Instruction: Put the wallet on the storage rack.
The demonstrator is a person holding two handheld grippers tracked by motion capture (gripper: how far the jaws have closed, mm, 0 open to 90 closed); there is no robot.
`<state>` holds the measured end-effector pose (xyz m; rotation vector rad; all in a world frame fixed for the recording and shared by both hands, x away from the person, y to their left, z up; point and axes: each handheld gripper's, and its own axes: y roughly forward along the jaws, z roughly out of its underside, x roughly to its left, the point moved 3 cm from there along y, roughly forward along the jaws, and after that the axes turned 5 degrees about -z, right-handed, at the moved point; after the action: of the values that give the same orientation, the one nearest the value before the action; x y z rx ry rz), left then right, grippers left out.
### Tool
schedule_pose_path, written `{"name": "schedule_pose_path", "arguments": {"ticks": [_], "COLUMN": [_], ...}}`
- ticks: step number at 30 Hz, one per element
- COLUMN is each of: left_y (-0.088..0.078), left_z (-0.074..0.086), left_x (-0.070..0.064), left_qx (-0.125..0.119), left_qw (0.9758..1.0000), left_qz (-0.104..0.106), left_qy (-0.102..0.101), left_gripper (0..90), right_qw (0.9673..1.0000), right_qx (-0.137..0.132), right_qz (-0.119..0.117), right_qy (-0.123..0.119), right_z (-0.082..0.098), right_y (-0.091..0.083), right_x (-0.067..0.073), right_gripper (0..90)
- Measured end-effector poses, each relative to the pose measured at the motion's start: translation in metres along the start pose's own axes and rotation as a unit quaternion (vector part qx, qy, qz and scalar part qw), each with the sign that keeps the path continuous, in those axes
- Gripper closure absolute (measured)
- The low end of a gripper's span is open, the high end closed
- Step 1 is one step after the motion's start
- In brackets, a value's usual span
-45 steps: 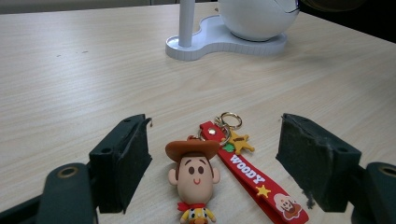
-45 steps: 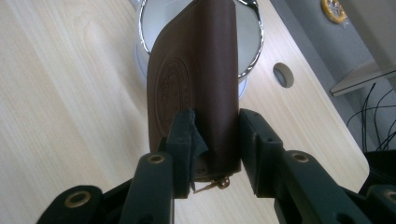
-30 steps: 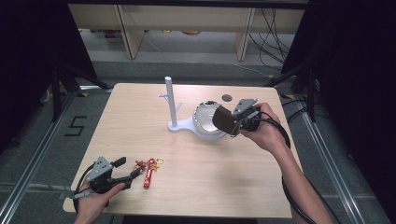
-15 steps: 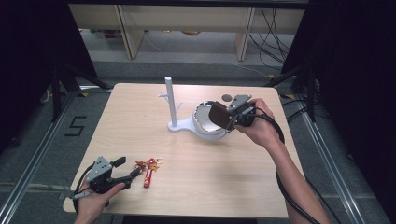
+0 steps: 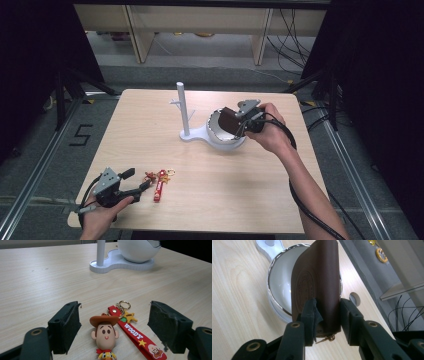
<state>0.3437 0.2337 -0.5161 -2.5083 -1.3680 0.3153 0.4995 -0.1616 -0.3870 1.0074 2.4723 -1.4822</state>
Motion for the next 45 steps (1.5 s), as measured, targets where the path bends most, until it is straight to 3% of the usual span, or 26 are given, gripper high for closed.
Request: {"name": "schedule_pose_path", "arguments": {"ticks": [1, 4, 10, 11, 15, 17, 36, 38, 40, 41, 44, 45], "left_y": [0.000, 0.000, 0.000, -0.001, 0.000, 0.000, -0.001, -0.001, -0.001, -0.001, -0.001, -0.001], "left_z": [0.000, 0.000, -0.001, 0.001, 0.001, 0.000, 0.002, 0.001, 0.001, 0.001, 0.001, 0.001], "left_x": [-0.001, 0.001, 0.001, -0.001, -0.001, 0.001, 0.000, 0.002, 0.002, 0.002, 0.002, 0.002], "left_qx": [0.002, -0.002, -0.001, 0.002, 0.001, 0.003, 0.003, 0.003, 0.002, 0.003, 0.003, 0.003], "left_qw": [1.0000, 1.0000, 0.9999, 1.0000, 1.0000, 0.9999, 1.0000, 1.0000, 1.0000, 1.0000, 1.0000, 1.0000], "left_qz": [-0.002, 0.001, -0.001, -0.001, 0.000, -0.001, 0.000, -0.002, -0.001, -0.001, -0.001, -0.001], "left_qy": [-0.006, 0.009, 0.012, -0.006, -0.005, 0.010, -0.004, 0.008, 0.008, 0.009, 0.009, 0.009], "left_gripper": [23.7, 23.8, 23.8, 23.8, 23.7, 23.7, 23.6, 23.7, 23.6, 23.7, 23.6, 23.7], "right_qw": [1.0000, 1.0000, 1.0000, 1.0000, 1.0000, 1.0000, 0.9996, 0.9996, 0.9995, 0.9994, 0.9996, 0.9997], "right_qx": [0.002, 0.000, 0.001, 0.001, -0.001, 0.000, 0.009, 0.010, 0.015, 0.012, 0.014, 0.011], "right_qz": [0.000, -0.001, 0.003, 0.001, 0.001, 0.000, -0.016, -0.018, -0.015, -0.026, -0.014, -0.020], "right_qy": [0.000, -0.004, -0.007, -0.008, -0.008, -0.009, -0.020, -0.021, -0.024, -0.019, -0.022, -0.012], "right_z": [0.000, -0.002, -0.006, -0.006, -0.008, -0.008, -0.013, -0.014, -0.013, -0.014, -0.014, -0.014], "right_y": [0.001, 0.004, 0.008, 0.009, 0.012, 0.015, 0.043, 0.047, 0.050, 0.051, 0.055, 0.055], "right_x": [0.000, 0.000, 0.000, 0.000, 0.000, 0.000, 0.006, 0.007, 0.007, 0.007, 0.006, 0.007], "right_gripper": [67.6, 67.6, 67.6, 67.6, 67.6, 67.5, 66.5, 66.3, 66.5, 66.8, 65.6, 62.9]}}
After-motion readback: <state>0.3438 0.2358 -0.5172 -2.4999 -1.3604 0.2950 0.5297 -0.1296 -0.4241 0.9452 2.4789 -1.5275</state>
